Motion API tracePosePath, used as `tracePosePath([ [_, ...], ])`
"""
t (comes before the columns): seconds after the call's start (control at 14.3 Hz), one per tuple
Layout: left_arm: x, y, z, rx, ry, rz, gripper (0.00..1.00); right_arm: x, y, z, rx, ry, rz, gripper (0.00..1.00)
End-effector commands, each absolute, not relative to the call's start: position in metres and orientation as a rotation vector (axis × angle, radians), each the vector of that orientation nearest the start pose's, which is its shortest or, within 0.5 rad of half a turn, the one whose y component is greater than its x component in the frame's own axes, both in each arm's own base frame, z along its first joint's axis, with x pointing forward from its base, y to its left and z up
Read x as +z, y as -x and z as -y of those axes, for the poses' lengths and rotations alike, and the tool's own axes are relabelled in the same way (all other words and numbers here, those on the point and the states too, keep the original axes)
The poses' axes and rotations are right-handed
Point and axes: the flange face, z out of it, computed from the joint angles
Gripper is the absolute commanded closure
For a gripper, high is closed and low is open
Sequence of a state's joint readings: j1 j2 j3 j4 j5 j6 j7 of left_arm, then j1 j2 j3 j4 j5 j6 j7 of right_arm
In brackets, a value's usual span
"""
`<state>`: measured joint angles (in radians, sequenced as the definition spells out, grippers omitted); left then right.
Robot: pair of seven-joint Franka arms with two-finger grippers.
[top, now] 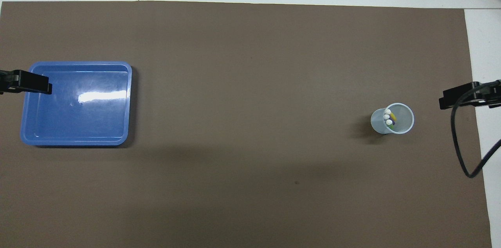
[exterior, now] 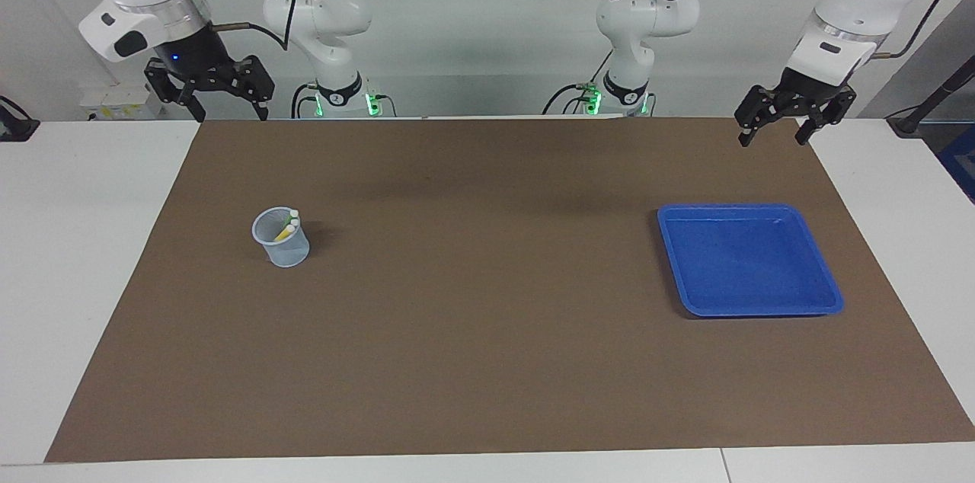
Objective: Right arm passes pens to left for tray arrangement
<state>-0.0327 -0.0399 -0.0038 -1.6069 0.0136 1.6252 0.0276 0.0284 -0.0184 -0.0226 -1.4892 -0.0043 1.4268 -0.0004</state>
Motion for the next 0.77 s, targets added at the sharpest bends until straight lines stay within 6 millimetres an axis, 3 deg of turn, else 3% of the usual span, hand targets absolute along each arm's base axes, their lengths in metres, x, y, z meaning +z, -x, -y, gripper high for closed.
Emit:
tracePosePath([
  [0.0,0.6399,-0.5473,0.0213,-0.103,3.134,-0.104,0.0,0.6638,-0.5338,-0.0024,0.075,3.155,-0.02,0.0],
  [0.7,0.6378,-0.5468,0.0196,-0.096,3.135,-0.101,0.0,0.6708,-0.5255,-0.0027,0.055,3.144,0.004,0.0],
])
